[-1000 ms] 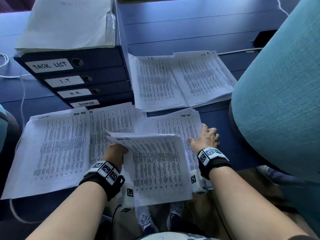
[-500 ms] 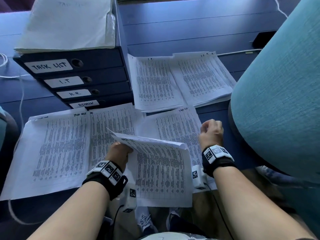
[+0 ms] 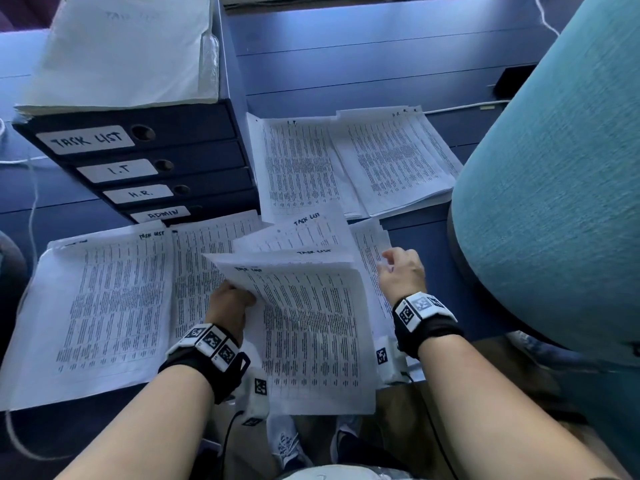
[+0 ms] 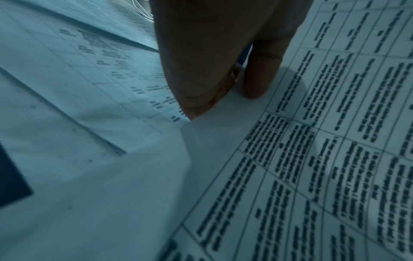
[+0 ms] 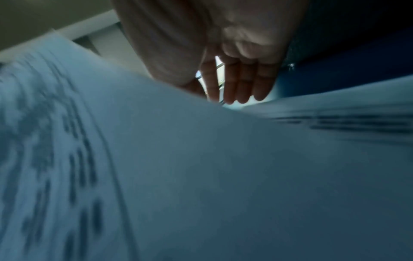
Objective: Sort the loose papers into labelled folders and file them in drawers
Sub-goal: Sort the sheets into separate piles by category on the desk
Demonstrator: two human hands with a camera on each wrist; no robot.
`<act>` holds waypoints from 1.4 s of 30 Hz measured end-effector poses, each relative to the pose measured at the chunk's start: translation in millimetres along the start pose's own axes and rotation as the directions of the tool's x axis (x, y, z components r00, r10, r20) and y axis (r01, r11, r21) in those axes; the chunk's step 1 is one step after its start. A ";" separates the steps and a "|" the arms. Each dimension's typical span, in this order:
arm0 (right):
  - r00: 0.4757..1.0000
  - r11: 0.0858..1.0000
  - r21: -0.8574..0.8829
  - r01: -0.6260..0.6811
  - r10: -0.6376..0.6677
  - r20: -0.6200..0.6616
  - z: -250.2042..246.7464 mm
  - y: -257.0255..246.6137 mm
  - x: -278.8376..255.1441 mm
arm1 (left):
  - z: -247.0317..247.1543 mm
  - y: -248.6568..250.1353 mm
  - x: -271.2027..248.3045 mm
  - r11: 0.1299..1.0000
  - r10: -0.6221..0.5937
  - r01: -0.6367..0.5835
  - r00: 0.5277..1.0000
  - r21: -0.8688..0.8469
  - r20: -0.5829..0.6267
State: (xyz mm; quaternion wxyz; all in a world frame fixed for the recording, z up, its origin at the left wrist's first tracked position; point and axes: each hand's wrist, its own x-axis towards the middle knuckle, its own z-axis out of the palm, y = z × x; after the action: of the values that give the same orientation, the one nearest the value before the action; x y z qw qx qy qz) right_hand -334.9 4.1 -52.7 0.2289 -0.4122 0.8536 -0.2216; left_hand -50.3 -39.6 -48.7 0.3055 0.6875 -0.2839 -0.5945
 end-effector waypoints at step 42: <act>0.850 0.586 0.698 0.412 -0.523 -0.062 -39.2 -97.4 -47.2 | -10.2 89.1 -58.4 0.851 0.488 -0.475 0.873 -0.224 0.003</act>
State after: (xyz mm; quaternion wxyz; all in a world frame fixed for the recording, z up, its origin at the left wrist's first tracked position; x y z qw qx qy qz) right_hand -272.5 -5.1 43.6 0.3616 -0.5223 0.5495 -0.5427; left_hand -50.3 -52.9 57.4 0.5088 0.5393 -0.3895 -0.5464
